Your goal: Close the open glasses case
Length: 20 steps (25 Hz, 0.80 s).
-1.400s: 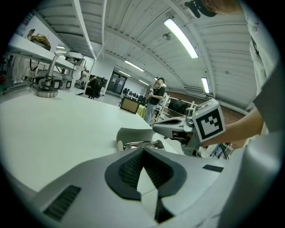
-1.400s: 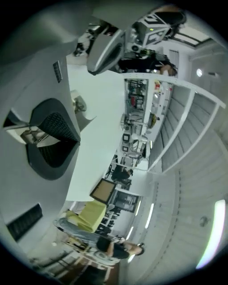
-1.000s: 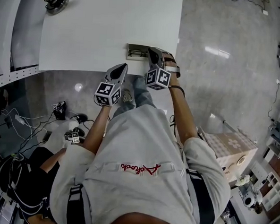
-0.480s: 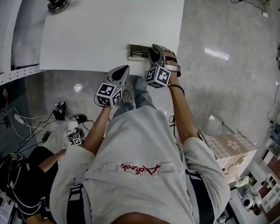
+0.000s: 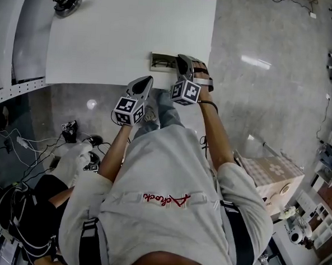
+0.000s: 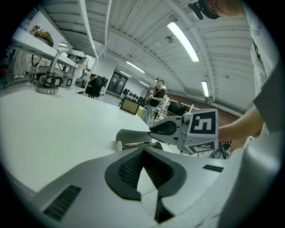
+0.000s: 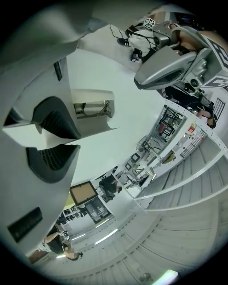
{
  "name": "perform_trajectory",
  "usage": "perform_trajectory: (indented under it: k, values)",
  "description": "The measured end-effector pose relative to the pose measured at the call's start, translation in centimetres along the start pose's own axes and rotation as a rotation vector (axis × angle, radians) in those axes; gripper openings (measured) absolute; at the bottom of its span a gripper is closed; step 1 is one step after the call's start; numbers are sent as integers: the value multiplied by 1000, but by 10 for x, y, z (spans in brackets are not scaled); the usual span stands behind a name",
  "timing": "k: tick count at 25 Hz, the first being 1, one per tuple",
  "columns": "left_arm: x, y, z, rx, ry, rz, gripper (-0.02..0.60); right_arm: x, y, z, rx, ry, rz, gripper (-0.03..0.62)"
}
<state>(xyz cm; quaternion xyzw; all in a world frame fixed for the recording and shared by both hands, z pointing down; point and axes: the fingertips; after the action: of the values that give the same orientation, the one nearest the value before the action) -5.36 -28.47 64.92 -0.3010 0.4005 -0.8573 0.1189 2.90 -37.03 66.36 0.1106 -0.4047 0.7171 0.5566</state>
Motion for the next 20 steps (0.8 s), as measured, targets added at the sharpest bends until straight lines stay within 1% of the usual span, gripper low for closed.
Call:
perform_trajectory:
  k: [4,8,15,20]
  values:
    - [-8,3,0,-10,-8,6,25,6,-3,-11,-8,7,17,63]
    - [-7,6,-2,-20,-8,10,26,17,-4,-17,-3,32,26,63]
    - [-5,12,-9,-45,-14,21,25,52,-14,-17,39,90,14,69]
    - [-6,8,-13,-41,-17,21,25,74,-23,-12,78,134,21,74]
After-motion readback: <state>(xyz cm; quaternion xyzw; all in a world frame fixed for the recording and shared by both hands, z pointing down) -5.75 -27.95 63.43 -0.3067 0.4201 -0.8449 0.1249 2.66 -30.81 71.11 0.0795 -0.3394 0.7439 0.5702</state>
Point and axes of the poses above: the fingertips, and each gripper's own axes: z forward along the fingers, x to its left, y out of its top, and after that the axes turned 4 degrees about x, right-handed
